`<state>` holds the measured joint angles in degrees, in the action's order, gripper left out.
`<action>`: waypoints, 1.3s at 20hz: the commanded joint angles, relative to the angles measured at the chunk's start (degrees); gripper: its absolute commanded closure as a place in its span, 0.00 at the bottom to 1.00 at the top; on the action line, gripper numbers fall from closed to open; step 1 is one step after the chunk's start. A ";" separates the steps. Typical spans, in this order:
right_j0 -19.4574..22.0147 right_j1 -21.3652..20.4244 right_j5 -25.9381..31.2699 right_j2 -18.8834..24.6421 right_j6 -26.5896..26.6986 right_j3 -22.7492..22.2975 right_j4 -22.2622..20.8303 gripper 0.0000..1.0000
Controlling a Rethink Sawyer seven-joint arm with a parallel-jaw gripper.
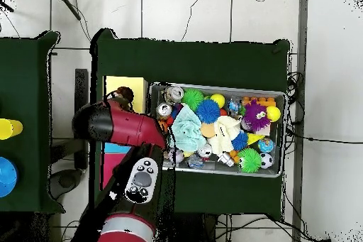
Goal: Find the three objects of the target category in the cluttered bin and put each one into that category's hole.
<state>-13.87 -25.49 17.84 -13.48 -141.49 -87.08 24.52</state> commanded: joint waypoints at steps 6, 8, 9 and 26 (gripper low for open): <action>1.19 -7.03 23.85 -1.90 -4.20 2.69 -4.24 1.00; 1.55 -7.12 23.06 -1.68 -4.38 2.26 -4.20 1.00; 1.69 -7.17 22.87 -1.54 -4.34 2.11 -4.28 1.00; 4.70 -10.73 8.19 -2.75 12.99 -5.80 -27.06 1.00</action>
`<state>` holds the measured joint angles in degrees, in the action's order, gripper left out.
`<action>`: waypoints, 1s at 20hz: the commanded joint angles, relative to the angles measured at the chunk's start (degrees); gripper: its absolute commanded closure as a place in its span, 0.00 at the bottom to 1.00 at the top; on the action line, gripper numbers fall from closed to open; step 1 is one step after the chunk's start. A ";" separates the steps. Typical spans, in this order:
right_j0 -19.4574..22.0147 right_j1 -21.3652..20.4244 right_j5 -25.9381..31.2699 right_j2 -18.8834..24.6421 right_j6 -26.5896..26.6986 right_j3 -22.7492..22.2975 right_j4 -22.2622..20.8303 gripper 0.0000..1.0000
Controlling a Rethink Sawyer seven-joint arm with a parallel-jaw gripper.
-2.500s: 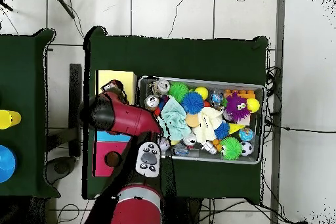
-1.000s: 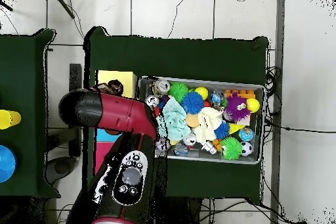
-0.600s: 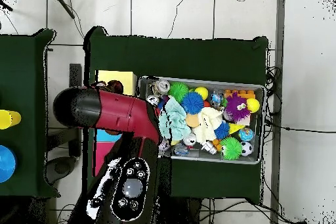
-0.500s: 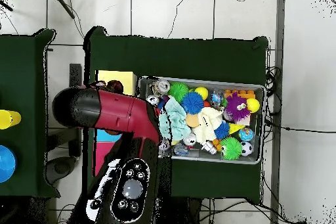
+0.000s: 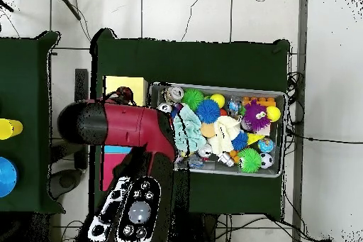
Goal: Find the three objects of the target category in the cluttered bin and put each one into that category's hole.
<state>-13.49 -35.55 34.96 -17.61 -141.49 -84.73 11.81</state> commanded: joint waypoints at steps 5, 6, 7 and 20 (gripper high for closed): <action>10.43 -3.43 -13.75 7.14 12.70 -11.32 -20.58 1.00; 11.33 -3.37 -15.15 7.91 12.12 -11.40 -21.93 1.00; 12.22 -3.63 -15.64 8.57 11.82 -11.47 -22.92 1.00; 14.39 -2.32 -28.46 6.83 3.71 -7.66 -34.77 1.00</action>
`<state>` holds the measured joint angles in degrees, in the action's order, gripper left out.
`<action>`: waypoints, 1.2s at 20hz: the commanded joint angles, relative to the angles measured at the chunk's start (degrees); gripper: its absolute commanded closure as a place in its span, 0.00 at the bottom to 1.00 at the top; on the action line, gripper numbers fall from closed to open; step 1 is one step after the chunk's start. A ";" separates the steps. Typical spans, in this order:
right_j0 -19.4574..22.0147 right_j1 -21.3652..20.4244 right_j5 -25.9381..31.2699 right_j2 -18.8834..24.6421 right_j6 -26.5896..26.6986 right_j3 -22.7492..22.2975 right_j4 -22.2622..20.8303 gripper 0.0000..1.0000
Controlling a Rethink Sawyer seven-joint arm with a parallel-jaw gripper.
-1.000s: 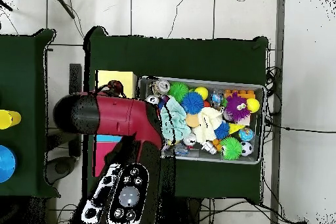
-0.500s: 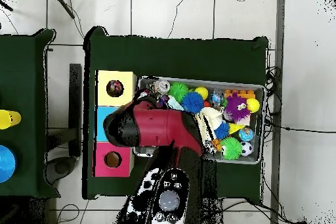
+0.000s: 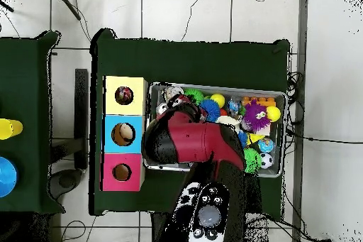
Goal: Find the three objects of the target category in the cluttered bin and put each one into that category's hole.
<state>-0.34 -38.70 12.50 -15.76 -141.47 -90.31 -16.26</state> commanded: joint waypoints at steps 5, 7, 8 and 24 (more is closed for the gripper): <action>0.32 1.18 -7.55 3.49 1.52 -0.93 -8.15 0.00; 3.47 -0.74 -5.15 7.93 1.81 -2.95 -6.63 0.00; 4.81 -1.79 -4.92 9.84 0.81 -4.19 -5.33 0.00; 5.10 -1.82 -8.35 14.86 -7.74 -5.16 0.67 0.00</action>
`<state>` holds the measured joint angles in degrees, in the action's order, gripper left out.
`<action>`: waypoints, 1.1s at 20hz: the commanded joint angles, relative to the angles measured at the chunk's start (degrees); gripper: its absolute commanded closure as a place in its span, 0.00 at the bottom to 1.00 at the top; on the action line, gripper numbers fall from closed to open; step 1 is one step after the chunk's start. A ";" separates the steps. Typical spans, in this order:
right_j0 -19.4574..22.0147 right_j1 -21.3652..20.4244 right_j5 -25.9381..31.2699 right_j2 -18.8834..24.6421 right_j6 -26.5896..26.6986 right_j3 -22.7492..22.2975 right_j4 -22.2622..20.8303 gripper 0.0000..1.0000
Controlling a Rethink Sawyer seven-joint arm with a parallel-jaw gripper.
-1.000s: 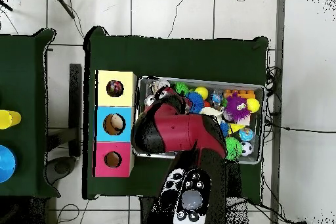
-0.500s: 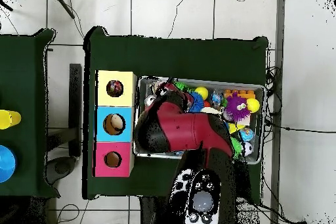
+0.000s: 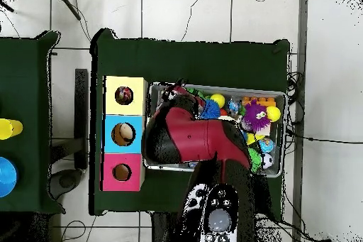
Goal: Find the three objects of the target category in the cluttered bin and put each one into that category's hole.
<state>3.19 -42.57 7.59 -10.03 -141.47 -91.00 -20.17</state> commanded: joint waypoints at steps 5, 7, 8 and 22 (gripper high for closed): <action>0.96 3.68 -8.16 8.77 -10.98 -5.06 7.38 0.00; 1.64 4.45 -10.65 9.43 -11.80 -6.02 8.36 0.00; 2.29 5.16 -12.36 10.22 -12.78 -6.72 9.22 0.00; -1.44 12.52 -23.86 5.38 -7.76 -4.97 13.08 0.00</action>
<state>3.00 -35.11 -13.49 -5.46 -141.47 -92.72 -9.59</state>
